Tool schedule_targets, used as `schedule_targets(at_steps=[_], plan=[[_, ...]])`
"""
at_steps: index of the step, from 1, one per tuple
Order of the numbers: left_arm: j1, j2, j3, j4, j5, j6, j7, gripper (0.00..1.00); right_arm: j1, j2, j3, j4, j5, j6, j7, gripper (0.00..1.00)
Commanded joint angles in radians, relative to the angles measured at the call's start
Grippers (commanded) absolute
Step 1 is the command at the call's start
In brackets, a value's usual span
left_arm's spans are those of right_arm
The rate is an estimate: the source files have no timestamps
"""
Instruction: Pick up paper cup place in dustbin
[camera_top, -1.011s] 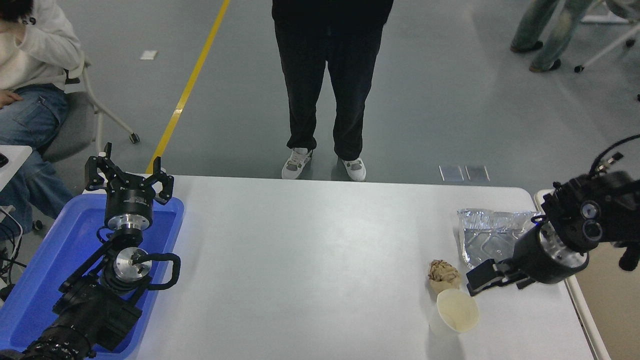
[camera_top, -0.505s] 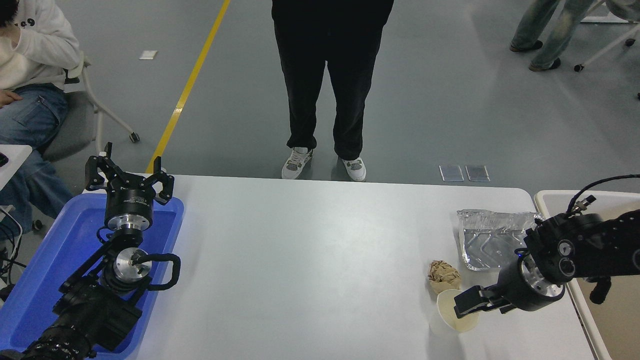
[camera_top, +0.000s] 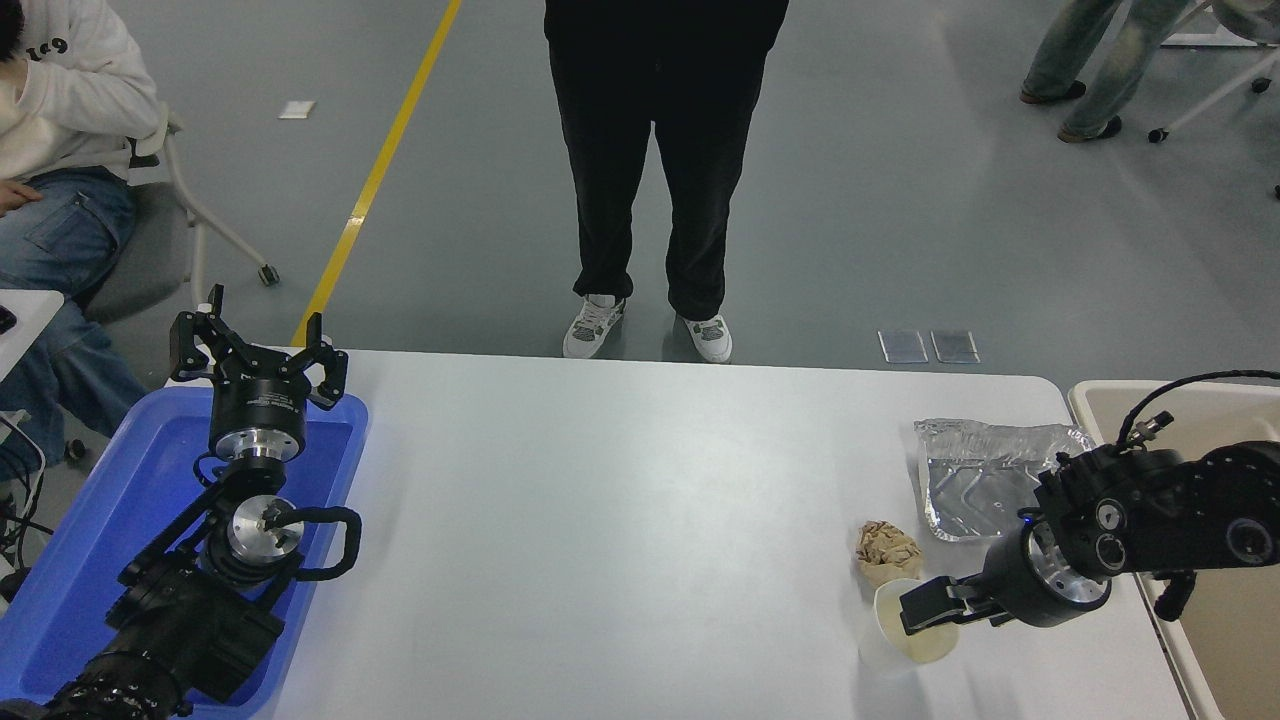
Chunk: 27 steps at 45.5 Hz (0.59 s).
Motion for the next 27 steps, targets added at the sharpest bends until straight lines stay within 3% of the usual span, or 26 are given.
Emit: schedule_targets(at_steps=[1, 7, 13, 22, 25, 27], plan=[[0.000, 0.000, 0.000, 0.000, -0.001, 0.000, 0.000, 0.99, -0.014, 0.006, 0.001, -0.014, -0.014, -0.006, 0.019, 0.86], [0.000, 0.000, 0.000, 0.000, 0.001, 0.000, 0.000, 0.99, -0.014, 0.003, -0.005, -0.014, -0.045, -0.006, 0.046, 0.63], [0.000, 0.001, 0.000, 0.000, -0.001, 0.000, 0.000, 0.99, -0.013, -0.003, -0.008, -0.013, -0.067, -0.006, 0.088, 0.55], [0.000, 0.000, 0.000, 0.000, -0.001, 0.000, 0.000, 0.99, -0.011, -0.004, -0.008, -0.013, -0.071, -0.006, 0.095, 0.38], [0.000, 0.000, 0.000, 0.000, -0.001, 0.000, 0.000, 0.99, -0.010, -0.003, -0.008, -0.013, -0.070, -0.006, 0.095, 0.24], [0.000, 0.000, 0.000, 0.000, -0.001, 0.000, 0.000, 0.99, -0.010, -0.004, -0.010, -0.013, -0.070, -0.006, 0.094, 0.00]])
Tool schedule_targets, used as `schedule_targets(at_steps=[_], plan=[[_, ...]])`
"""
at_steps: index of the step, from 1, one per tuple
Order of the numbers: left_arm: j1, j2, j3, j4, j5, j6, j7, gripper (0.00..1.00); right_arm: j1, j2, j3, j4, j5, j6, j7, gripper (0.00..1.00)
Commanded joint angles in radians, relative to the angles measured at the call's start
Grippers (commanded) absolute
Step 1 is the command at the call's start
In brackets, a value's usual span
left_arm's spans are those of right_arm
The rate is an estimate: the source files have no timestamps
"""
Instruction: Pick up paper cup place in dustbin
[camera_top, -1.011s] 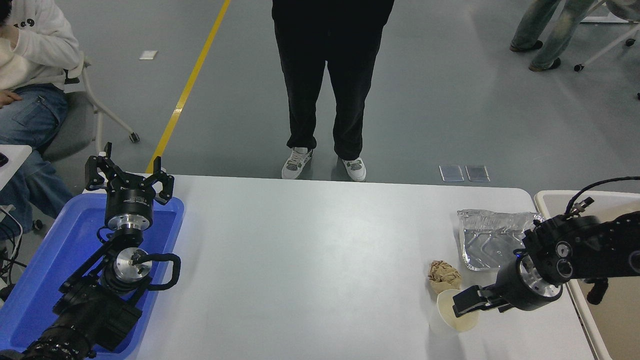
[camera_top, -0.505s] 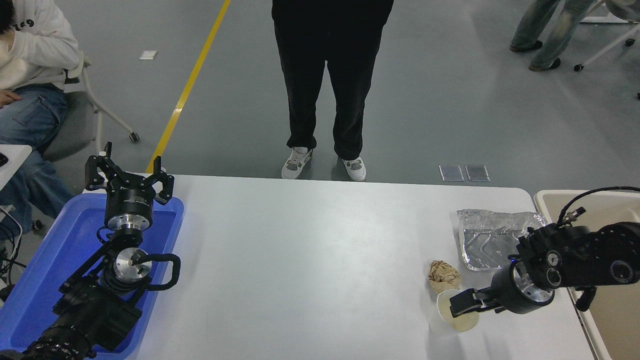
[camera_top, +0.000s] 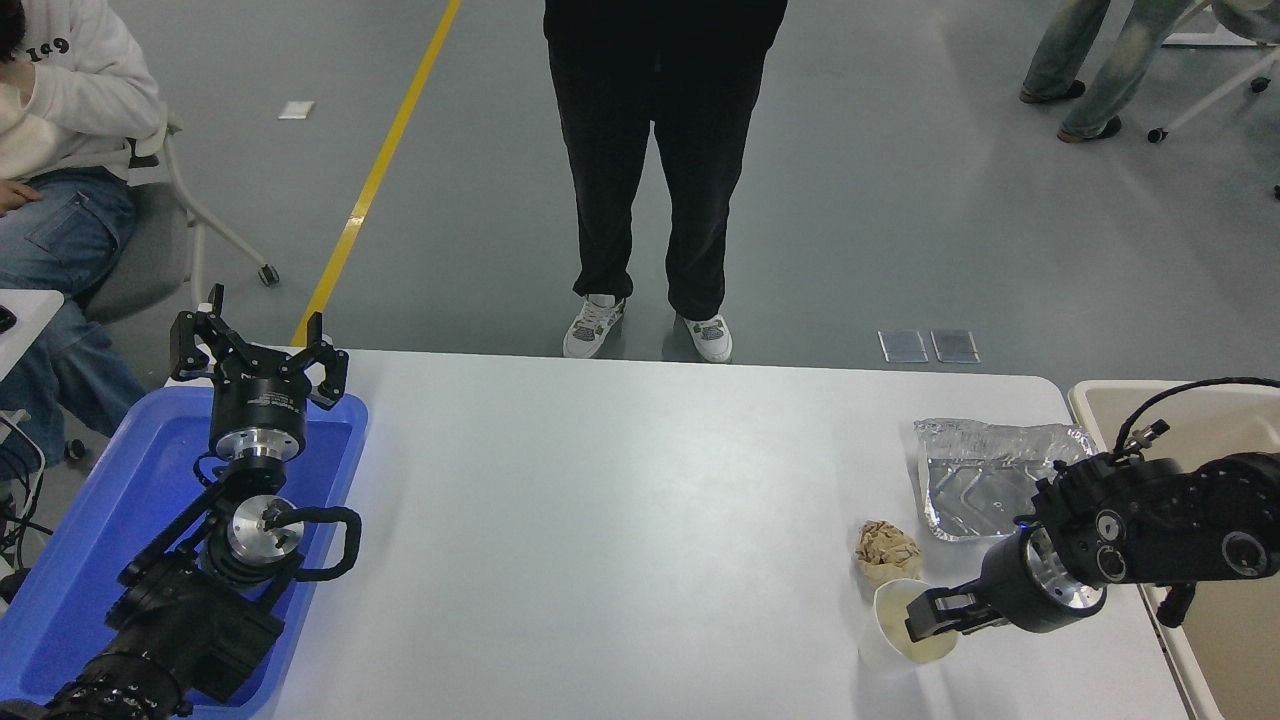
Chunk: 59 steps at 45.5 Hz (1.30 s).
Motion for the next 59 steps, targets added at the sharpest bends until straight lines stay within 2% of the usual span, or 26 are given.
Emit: schedule_targets(at_steps=[1, 20, 26, 36, 43, 59], plan=[[0.000, 0.001, 0.000, 0.000, 0.000, 0.000, 0.000, 0.99, 0.002, -0.002, -0.003, 0.000, -0.008, 0.001, 0.013, 0.00], [0.000, 0.000, 0.000, 0.000, 0.002, 0.000, 0.000, 0.99, 0.041, -0.022, -0.003, 0.009, -0.005, 0.021, 0.007, 0.00], [0.000, 0.000, 0.000, 0.000, 0.000, 0.000, 0.000, 0.99, 0.086, -0.061, -0.004, 0.041, 0.003, 0.050, 0.007, 0.00], [0.000, 0.000, 0.000, 0.000, 0.000, 0.000, 0.000, 0.99, 0.296, -0.180, -0.023, 0.164, 0.010, 0.158, 0.007, 0.00], [0.000, 0.000, 0.000, 0.000, 0.002, 0.000, 0.000, 0.99, 0.542, -0.248, -0.098, 0.229, 0.036, 0.272, -0.010, 0.00], [0.000, 0.001, 0.000, 0.000, 0.002, 0.000, 0.000, 0.99, 1.016, -0.256, -0.306, 0.236, 0.102, 0.553, -0.008, 0.00]])
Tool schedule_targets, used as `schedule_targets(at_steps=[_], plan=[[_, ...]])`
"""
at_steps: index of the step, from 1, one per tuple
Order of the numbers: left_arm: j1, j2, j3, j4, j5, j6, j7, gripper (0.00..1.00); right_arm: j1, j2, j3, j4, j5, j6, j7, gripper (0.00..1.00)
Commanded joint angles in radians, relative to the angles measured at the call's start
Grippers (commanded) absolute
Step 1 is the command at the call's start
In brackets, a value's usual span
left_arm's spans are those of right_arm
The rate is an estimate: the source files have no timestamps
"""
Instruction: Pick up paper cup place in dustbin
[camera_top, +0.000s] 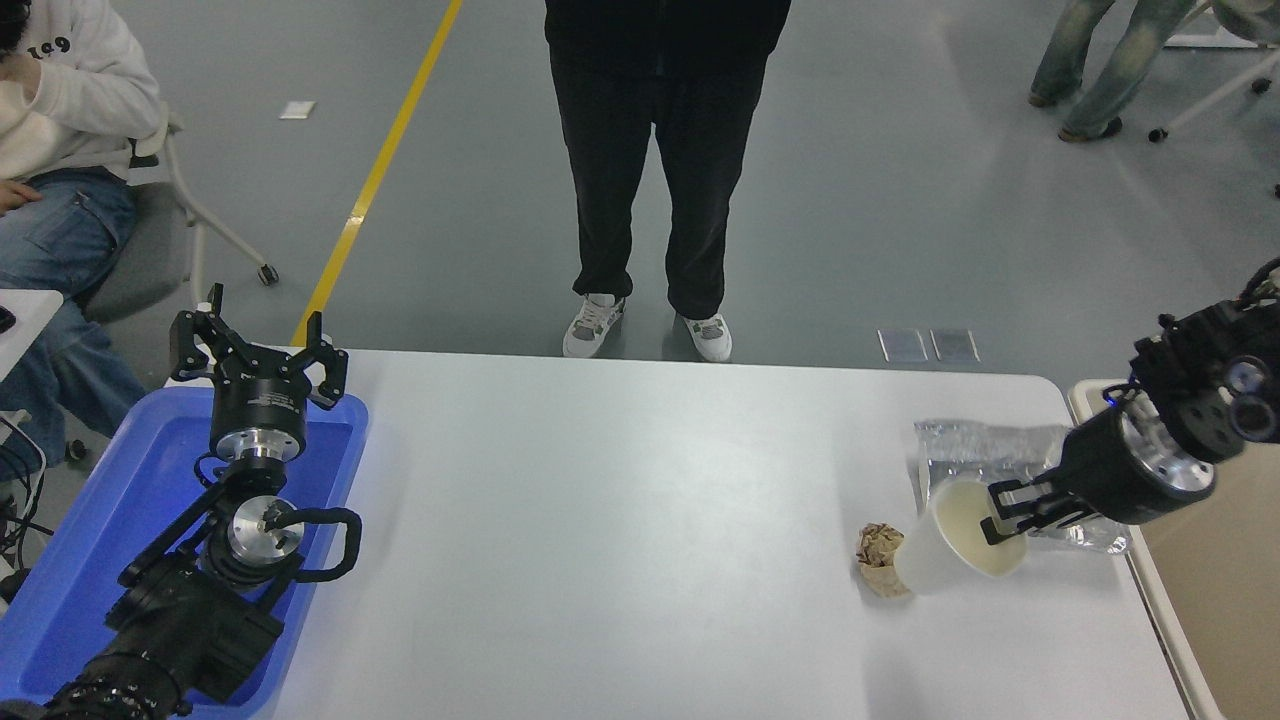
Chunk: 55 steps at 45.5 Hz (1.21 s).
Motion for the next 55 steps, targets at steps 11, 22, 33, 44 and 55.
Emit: schedule_targets(at_steps=[11, 22, 33, 44, 55], plan=[[0.000, 0.000, 0.000, 0.000, 0.001, 0.000, 0.000, 0.99, 0.419, -0.018, -0.171, 0.020, 0.051, 0.174, -0.004, 0.00], [0.000, 0.001, 0.000, 0.000, -0.001, 0.000, 0.000, 0.99, 0.461, -0.067, -0.195, -0.121, 0.162, 0.140, -0.007, 0.00], [0.000, 0.001, 0.000, 0.000, -0.001, 0.000, 0.000, 0.99, 0.342, -0.154, -0.194, -0.408, 0.343, -0.142, -0.007, 0.00], [0.000, 0.001, 0.000, 0.000, 0.001, 0.000, 0.000, 0.99, 0.056, -0.269, -0.074, -0.582, 0.570, -0.450, -0.024, 0.00], [0.000, 0.001, 0.000, 0.000, -0.001, 0.000, 0.000, 0.99, -0.433, -0.251, 0.274, -0.871, 0.821, -0.575, -0.056, 0.00]])
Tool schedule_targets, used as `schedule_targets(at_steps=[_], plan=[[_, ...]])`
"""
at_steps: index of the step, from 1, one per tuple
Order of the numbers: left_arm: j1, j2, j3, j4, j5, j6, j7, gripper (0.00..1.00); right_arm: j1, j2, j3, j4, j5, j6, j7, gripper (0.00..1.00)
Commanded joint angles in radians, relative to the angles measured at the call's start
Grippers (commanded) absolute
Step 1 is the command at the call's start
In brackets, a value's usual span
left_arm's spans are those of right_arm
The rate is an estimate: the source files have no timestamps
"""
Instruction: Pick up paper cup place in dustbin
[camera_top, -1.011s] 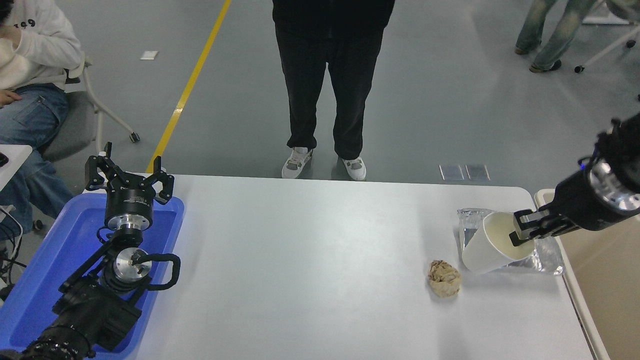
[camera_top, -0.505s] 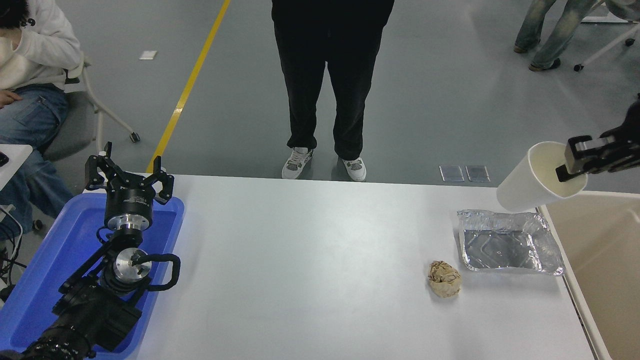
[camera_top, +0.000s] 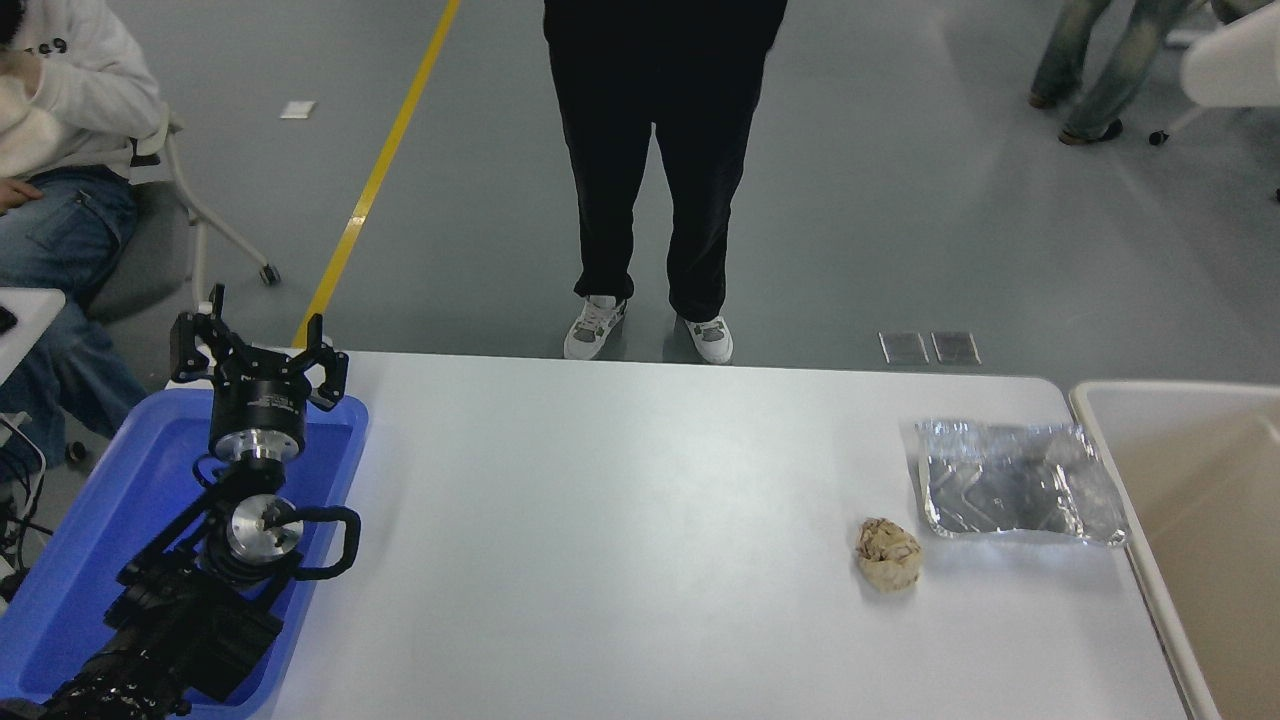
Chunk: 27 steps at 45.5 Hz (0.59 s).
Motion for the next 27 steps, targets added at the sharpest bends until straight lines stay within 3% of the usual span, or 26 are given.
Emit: schedule_targets(at_steps=[1, 9, 14, 20, 27], plan=[[0.000, 0.000, 0.000, 0.000, 0.000, 0.000, 0.000, 0.99, -0.450, -0.008, 0.308, -0.289, 0.241, -0.148, -0.024, 0.00], [0.000, 0.000, 0.000, 0.000, 0.000, 0.000, 0.000, 0.99, -0.759, 0.023, 0.572, -0.397, 0.273, -0.163, -0.026, 0.00], [0.000, 0.000, 0.000, 0.000, 0.000, 0.000, 0.000, 0.99, -0.984, 0.115, 0.773, -0.587, 0.271, -0.160, -0.030, 0.00], [0.000, 0.000, 0.000, 0.000, 0.000, 0.000, 0.000, 0.99, -1.152, 0.317, 0.969, -0.904, 0.258, -0.108, -0.090, 0.00], [0.000, 0.000, 0.000, 0.000, 0.000, 0.000, 0.000, 0.99, -1.239, 0.394, 1.041, -0.965, 0.267, -0.119, -0.116, 0.00]])
